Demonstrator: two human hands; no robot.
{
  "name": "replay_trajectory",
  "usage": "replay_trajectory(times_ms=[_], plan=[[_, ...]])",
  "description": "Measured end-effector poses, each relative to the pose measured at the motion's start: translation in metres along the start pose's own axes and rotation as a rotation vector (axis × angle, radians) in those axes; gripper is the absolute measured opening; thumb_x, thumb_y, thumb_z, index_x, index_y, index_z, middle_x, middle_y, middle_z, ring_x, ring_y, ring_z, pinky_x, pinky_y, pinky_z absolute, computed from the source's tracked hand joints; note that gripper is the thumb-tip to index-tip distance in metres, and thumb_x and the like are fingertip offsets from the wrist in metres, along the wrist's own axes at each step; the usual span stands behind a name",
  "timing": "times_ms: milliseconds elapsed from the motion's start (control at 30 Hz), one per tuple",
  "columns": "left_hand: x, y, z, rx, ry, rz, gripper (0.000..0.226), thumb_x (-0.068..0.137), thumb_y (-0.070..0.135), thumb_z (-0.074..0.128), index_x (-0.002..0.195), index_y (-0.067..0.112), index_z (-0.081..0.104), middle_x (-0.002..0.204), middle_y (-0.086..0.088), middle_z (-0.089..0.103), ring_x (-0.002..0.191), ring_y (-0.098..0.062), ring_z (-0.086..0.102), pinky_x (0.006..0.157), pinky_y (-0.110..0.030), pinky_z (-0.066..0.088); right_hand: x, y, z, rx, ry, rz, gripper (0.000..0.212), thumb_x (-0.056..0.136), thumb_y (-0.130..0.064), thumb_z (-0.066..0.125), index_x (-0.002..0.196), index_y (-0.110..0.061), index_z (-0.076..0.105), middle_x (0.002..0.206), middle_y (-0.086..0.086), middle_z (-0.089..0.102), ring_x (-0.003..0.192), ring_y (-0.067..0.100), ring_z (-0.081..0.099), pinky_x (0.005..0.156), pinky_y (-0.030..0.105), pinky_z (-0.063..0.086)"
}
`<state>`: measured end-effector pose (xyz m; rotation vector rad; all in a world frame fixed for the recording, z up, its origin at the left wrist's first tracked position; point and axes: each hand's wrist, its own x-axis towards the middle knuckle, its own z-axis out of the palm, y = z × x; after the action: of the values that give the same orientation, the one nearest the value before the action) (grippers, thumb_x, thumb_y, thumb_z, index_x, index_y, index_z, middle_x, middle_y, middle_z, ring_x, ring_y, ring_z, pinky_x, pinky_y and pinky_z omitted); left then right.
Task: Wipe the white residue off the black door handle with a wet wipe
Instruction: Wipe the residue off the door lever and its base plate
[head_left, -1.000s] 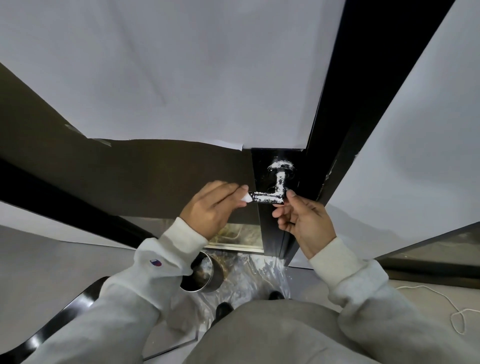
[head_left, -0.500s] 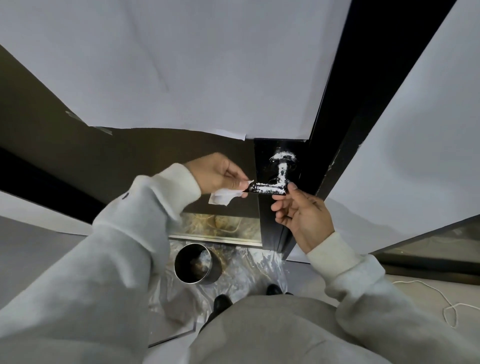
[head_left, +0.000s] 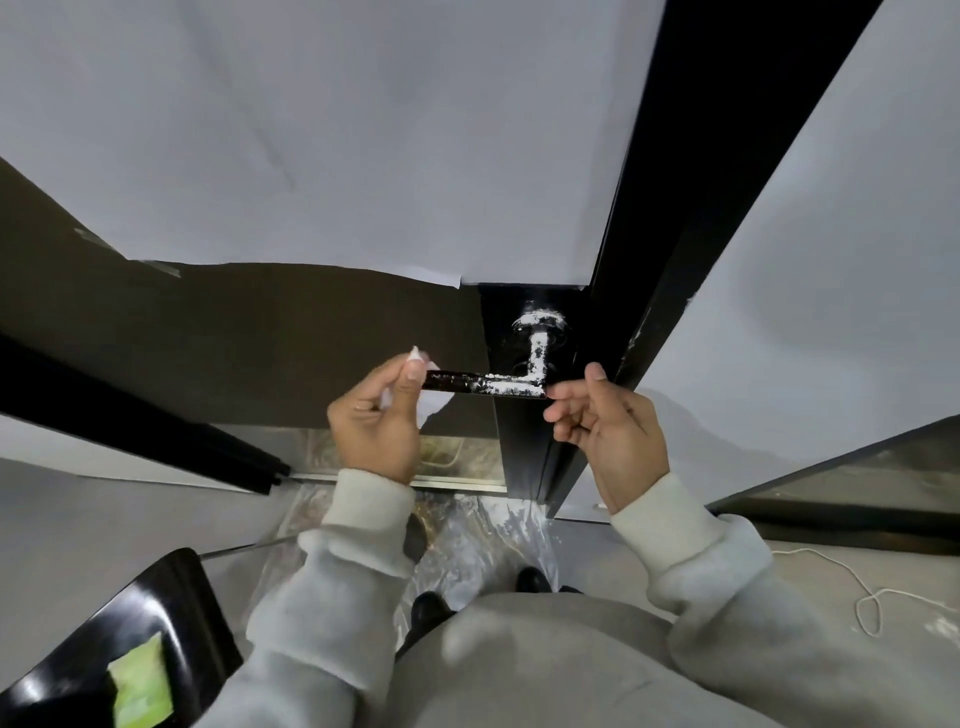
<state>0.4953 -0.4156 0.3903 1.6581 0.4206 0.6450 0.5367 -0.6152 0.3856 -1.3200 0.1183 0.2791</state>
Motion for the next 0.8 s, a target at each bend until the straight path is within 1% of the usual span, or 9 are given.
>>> replay_trajectory(times_ms=[100, 167, 233, 300, 400, 500, 567, 633, 800], plan=[[-0.004, 0.01, 0.007, -0.306, 0.139, -0.315, 0.029, 0.097, 0.024, 0.06, 0.105, -0.001, 0.073, 0.101, -0.012, 0.074, 0.096, -0.027, 0.069, 0.085, -0.038, 0.058, 0.0, 0.0, -0.004, -0.026, -0.006, -0.01, 0.048, 0.097, -0.044, 0.049, 0.086, -0.006, 0.076, 0.072, 0.014, 0.07, 0.067, 0.026, 0.058, 0.066, 0.032, 0.051], [-0.003, 0.019, 0.004, -0.478, 0.149, -0.506, 0.034, 0.101, 0.019, 0.052, 0.116, -0.009, 0.065, 0.108, -0.021, 0.069, 0.094, -0.029, 0.07, 0.074, -0.032, 0.06, 0.001, -0.001, -0.005, -0.03, -0.014, -0.005, 0.049, 0.094, -0.046, 0.05, 0.085, -0.006, 0.076, 0.072, 0.015, 0.07, 0.068, 0.027, 0.058, 0.066, 0.032, 0.051], [-0.009, 0.029, 0.0, -0.487, 0.148, -0.605, 0.028, 0.102, 0.016, 0.051, 0.115, -0.004, 0.066, 0.102, -0.016, 0.073, 0.076, -0.021, 0.074, 0.056, -0.025, 0.058, 0.001, 0.0, -0.005, -0.03, -0.021, 0.0, 0.049, 0.096, -0.046, 0.051, 0.085, -0.006, 0.077, 0.073, 0.016, 0.069, 0.068, 0.027, 0.058, 0.066, 0.032, 0.051], [-0.016, 0.032, -0.003, -0.491, 0.143, -0.652, 0.023, 0.1, 0.016, 0.056, 0.115, 0.004, 0.068, 0.096, -0.01, 0.076, 0.063, -0.015, 0.072, 0.052, -0.023, 0.058, 0.001, 0.002, -0.006, -0.019, -0.017, 0.005, 0.049, 0.098, -0.045, 0.051, 0.084, -0.006, 0.077, 0.072, 0.016, 0.069, 0.067, 0.026, 0.057, 0.065, 0.032, 0.051], [-0.011, 0.036, -0.004, -0.521, 0.17, -0.764, 0.023, 0.098, 0.017, 0.058, 0.117, 0.006, 0.067, 0.086, -0.006, 0.077, 0.061, -0.013, 0.072, 0.055, -0.023, 0.06, 0.0, 0.003, -0.005, -0.011, -0.018, 0.024, 0.048, 0.095, -0.044, 0.05, 0.084, -0.005, 0.076, 0.071, 0.016, 0.069, 0.066, 0.025, 0.057, 0.064, 0.03, 0.05], [-0.004, 0.044, -0.008, -0.57, 0.165, -0.857, 0.019, 0.1, 0.014, 0.055, 0.107, 0.0, 0.066, 0.096, -0.015, 0.074, 0.068, -0.018, 0.075, 0.055, -0.026, 0.06, -0.004, 0.005, -0.002, -0.05, -0.039, 0.037, 0.049, 0.092, -0.045, 0.05, 0.086, -0.003, 0.075, 0.071, 0.015, 0.07, 0.066, 0.024, 0.057, 0.064, 0.029, 0.051], [-0.008, 0.049, -0.009, -0.571, 0.149, -0.892, 0.023, 0.101, 0.012, 0.053, 0.11, -0.006, 0.064, 0.102, -0.022, 0.073, 0.082, -0.024, 0.076, 0.061, -0.028, 0.061, -0.008, 0.007, 0.001, -0.102, -0.063, 0.038, 0.044, 0.091, -0.043, 0.053, 0.086, -0.005, 0.076, 0.072, 0.013, 0.07, 0.067, 0.024, 0.057, 0.066, 0.03, 0.05], [-0.014, 0.047, -0.008, -0.578, 0.178, -0.89, 0.028, 0.099, 0.011, 0.055, 0.118, -0.009, 0.062, 0.112, -0.024, 0.071, 0.096, -0.03, 0.074, 0.07, -0.033, 0.063, -0.013, 0.01, 0.002, -0.162, -0.114, 0.033, 0.034, 0.095, -0.035, 0.057, 0.085, -0.01, 0.077, 0.072, 0.01, 0.071, 0.067, 0.021, 0.059, 0.067, 0.028, 0.051], [-0.026, 0.045, 0.007, -0.545, 0.186, -0.852, 0.028, 0.099, 0.013, 0.057, 0.12, -0.003, 0.063, 0.113, -0.021, 0.072, 0.098, -0.03, 0.074, 0.081, -0.038, 0.062, -0.018, 0.013, 0.006, -0.19, -0.2, 0.043, 0.027, 0.098, -0.023, 0.057, 0.086, -0.007, 0.075, 0.07, 0.006, 0.071, 0.063, 0.013, 0.059, 0.064, 0.021, 0.051]])
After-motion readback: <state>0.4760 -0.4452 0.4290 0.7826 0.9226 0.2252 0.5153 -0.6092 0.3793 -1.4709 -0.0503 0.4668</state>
